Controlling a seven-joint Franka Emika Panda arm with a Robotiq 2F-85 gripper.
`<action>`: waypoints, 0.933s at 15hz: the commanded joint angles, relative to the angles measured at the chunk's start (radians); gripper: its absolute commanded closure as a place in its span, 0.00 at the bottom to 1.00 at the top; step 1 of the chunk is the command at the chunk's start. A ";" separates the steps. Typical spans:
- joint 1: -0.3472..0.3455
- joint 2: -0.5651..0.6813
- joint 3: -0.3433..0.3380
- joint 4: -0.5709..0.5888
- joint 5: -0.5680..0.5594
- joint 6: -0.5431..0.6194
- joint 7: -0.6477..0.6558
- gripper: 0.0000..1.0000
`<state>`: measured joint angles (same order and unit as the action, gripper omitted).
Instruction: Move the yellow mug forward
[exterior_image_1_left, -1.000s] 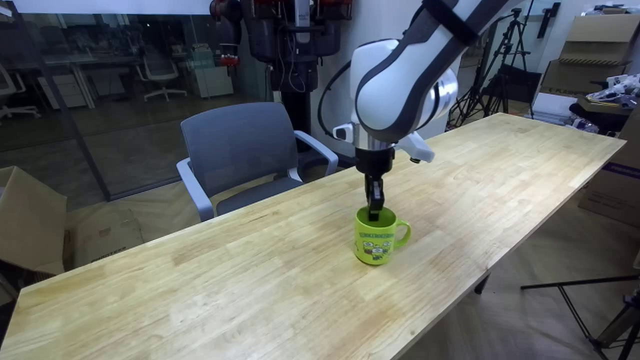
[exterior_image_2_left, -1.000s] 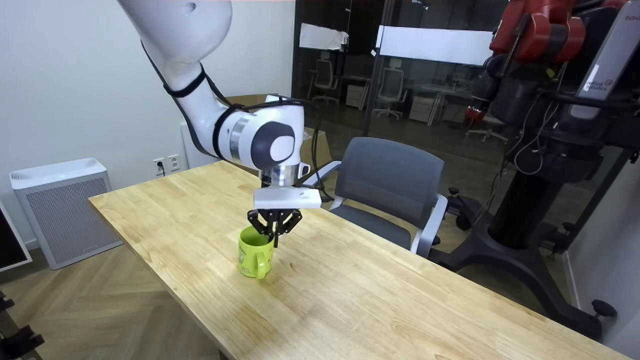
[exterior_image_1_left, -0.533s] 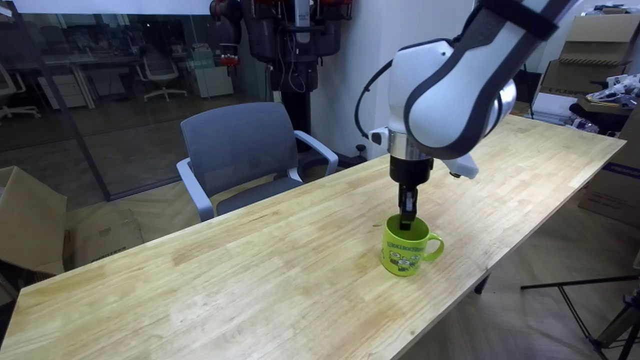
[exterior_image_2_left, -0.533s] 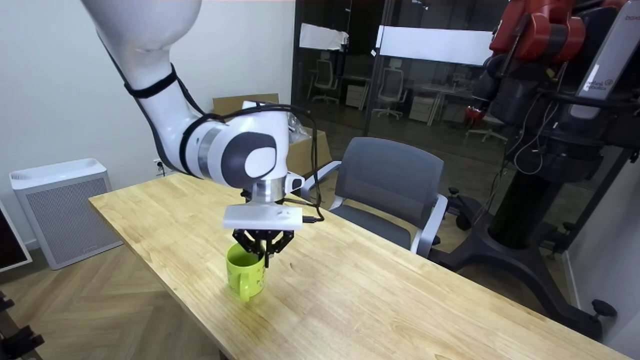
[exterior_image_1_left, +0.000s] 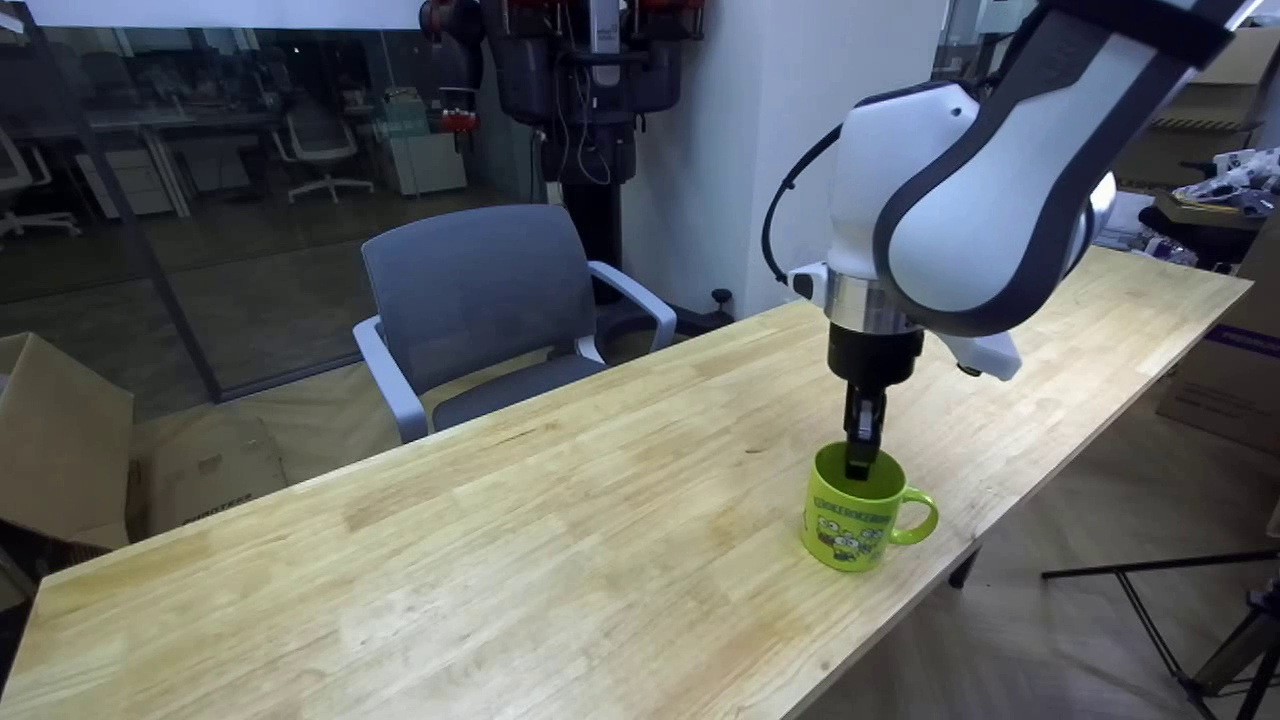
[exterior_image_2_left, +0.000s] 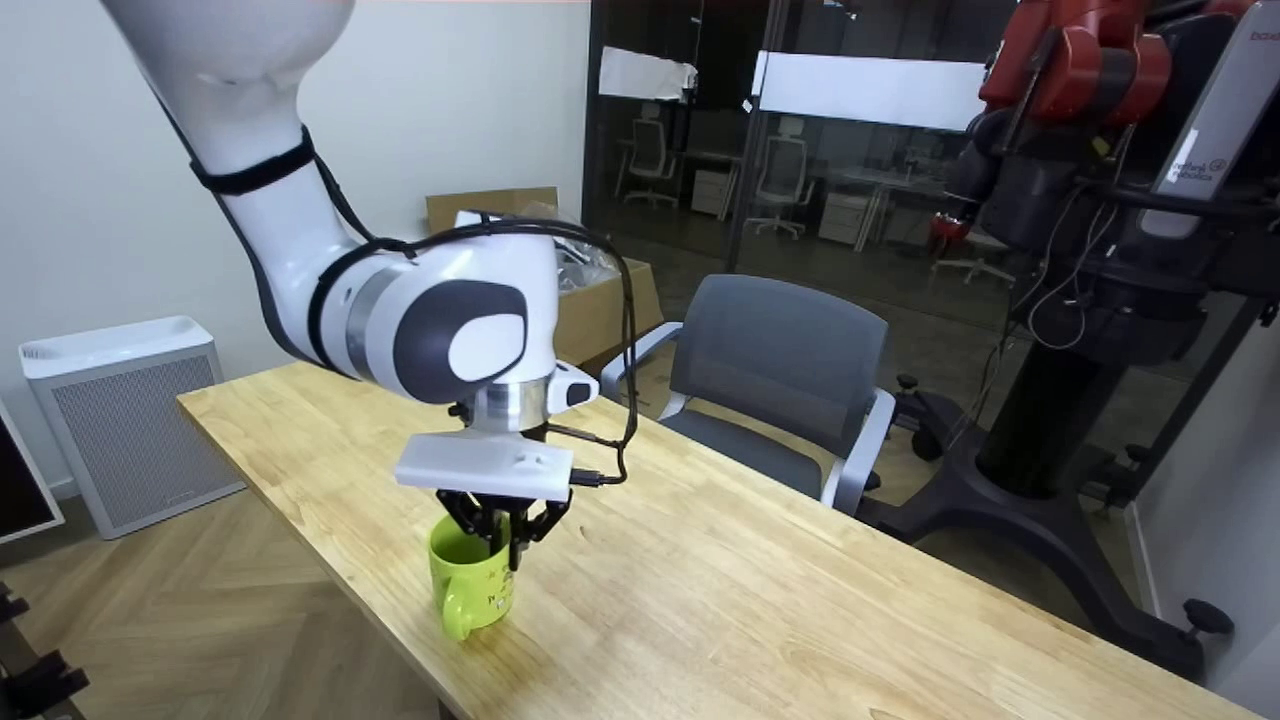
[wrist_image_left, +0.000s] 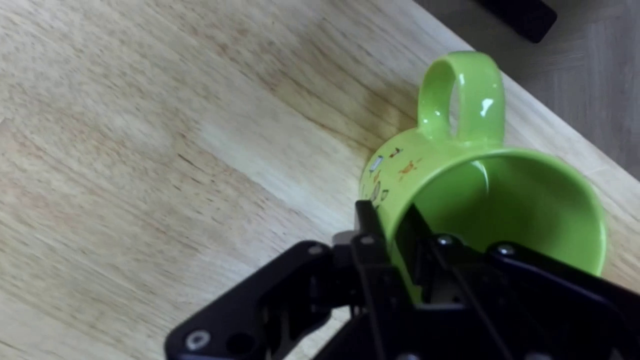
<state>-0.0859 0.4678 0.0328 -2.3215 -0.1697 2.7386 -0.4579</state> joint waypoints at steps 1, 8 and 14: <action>-0.031 -0.037 0.025 -0.057 0.018 0.014 0.008 0.52; 0.018 -0.107 -0.037 -0.112 -0.040 0.040 0.079 0.04; 0.070 -0.230 -0.097 -0.160 -0.135 0.047 0.164 0.00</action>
<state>-0.0383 0.3220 -0.0466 -2.4295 -0.2665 2.7753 -0.3574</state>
